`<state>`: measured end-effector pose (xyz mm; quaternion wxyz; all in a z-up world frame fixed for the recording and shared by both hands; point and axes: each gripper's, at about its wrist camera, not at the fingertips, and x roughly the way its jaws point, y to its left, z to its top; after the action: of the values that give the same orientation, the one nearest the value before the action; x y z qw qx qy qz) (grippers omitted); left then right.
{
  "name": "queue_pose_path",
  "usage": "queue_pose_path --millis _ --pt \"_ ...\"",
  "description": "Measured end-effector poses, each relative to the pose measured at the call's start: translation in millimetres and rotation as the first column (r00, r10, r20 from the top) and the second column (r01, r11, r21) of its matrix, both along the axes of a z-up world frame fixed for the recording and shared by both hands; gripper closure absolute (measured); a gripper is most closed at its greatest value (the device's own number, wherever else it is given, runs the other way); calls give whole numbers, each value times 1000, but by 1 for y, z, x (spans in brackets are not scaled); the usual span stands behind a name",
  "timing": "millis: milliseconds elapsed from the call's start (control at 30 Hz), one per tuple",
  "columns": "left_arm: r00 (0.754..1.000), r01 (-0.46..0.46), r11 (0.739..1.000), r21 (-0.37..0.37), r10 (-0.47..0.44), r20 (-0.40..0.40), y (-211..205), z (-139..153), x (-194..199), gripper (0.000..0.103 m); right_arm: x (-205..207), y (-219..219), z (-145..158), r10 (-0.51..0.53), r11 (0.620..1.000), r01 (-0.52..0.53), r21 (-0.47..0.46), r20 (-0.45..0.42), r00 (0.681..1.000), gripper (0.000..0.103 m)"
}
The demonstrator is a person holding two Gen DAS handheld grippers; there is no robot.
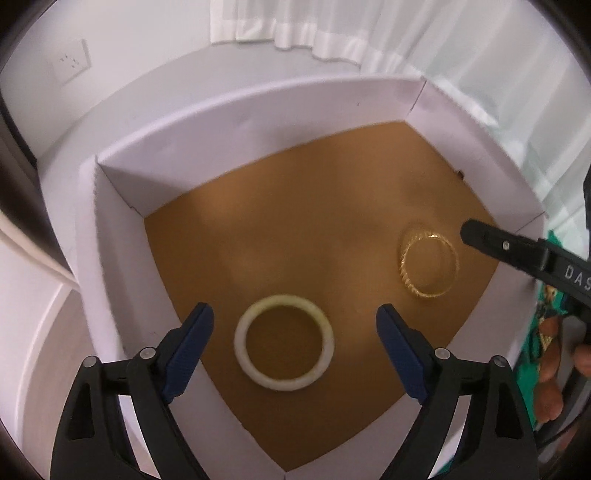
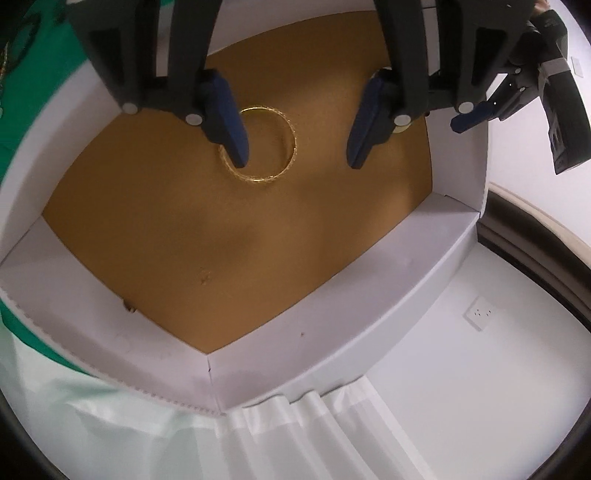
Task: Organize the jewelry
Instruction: 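Lower both bangles into the white box and open both grippers, then move both grippers back over the jewelry pile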
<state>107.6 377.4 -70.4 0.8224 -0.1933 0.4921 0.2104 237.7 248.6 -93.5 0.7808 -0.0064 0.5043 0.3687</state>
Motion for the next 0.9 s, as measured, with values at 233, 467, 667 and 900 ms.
queue_pose_path --millis 233,467,667,900 --pt "987 16 983 184 -45 153 -50 50 -21 4 -35 -58 47 -34 999 30 23 215 976 21" --pt "908 246 945 217 -303 289 -155 75 -33 2 -100 -169 63 -9 1000 16 -10 476 879 10" --pt "853 454 884 111 -467 234 -245 26 -39 2 -154 -286 20 -99 985 156 -74 497 862 0" --pt "822 552 823 134 -564 75 -306 -47 -51 2 -198 -378 -42 -259 936 327 -132 370 892 0"
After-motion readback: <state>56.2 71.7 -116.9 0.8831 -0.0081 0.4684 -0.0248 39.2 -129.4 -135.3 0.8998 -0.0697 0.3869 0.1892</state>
